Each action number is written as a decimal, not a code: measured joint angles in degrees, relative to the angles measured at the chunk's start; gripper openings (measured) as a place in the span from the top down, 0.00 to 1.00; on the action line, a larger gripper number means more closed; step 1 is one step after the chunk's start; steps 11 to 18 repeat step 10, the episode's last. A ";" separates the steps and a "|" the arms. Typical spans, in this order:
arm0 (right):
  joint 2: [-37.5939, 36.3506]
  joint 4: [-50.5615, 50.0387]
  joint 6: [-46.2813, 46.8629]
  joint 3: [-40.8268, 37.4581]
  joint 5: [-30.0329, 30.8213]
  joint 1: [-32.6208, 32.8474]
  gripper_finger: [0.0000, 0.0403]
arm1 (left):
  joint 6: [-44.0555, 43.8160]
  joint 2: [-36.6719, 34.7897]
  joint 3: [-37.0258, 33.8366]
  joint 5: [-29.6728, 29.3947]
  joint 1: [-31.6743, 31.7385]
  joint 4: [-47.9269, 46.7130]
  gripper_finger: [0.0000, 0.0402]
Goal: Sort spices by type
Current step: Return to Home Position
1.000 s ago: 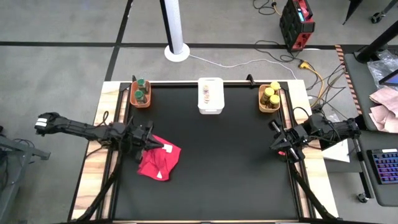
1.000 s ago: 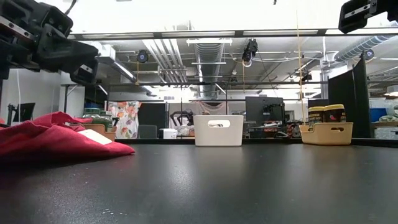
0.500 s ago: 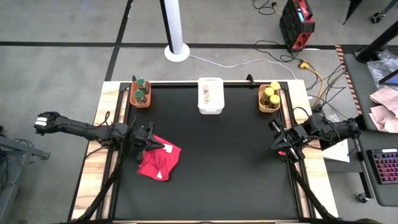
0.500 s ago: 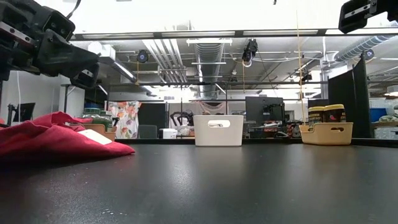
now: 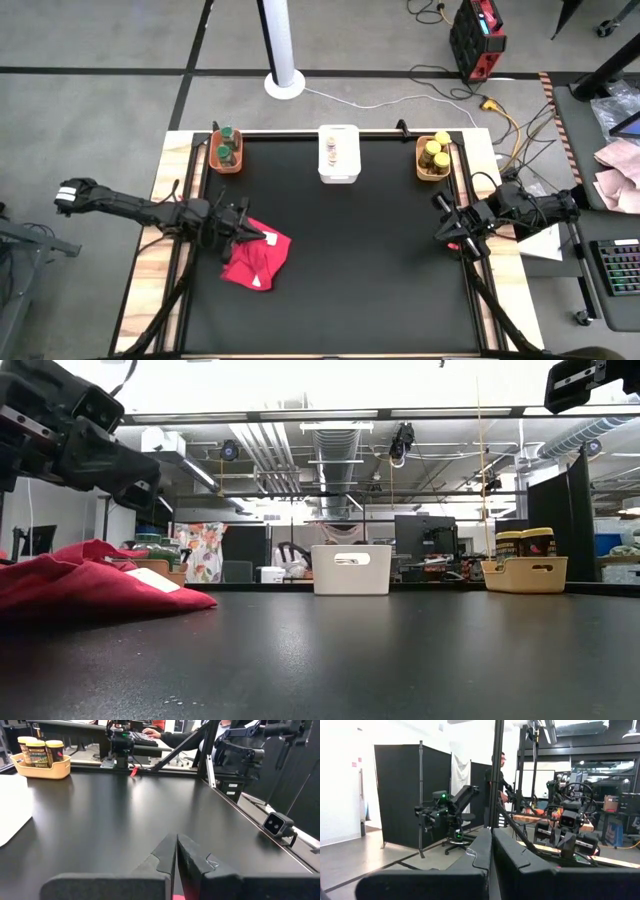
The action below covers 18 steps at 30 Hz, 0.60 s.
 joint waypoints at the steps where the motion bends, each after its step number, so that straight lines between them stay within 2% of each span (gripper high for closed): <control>1: 0.00 0.00 -0.01 0.00 0.00 0.00 0.98 | 0.00 0.21 0.00 0.00 0.02 0.00 1.00; 18: 0.00 0.00 -0.01 0.00 0.01 0.00 0.98 | 0.00 2.16 0.00 0.00 0.00 0.00 1.00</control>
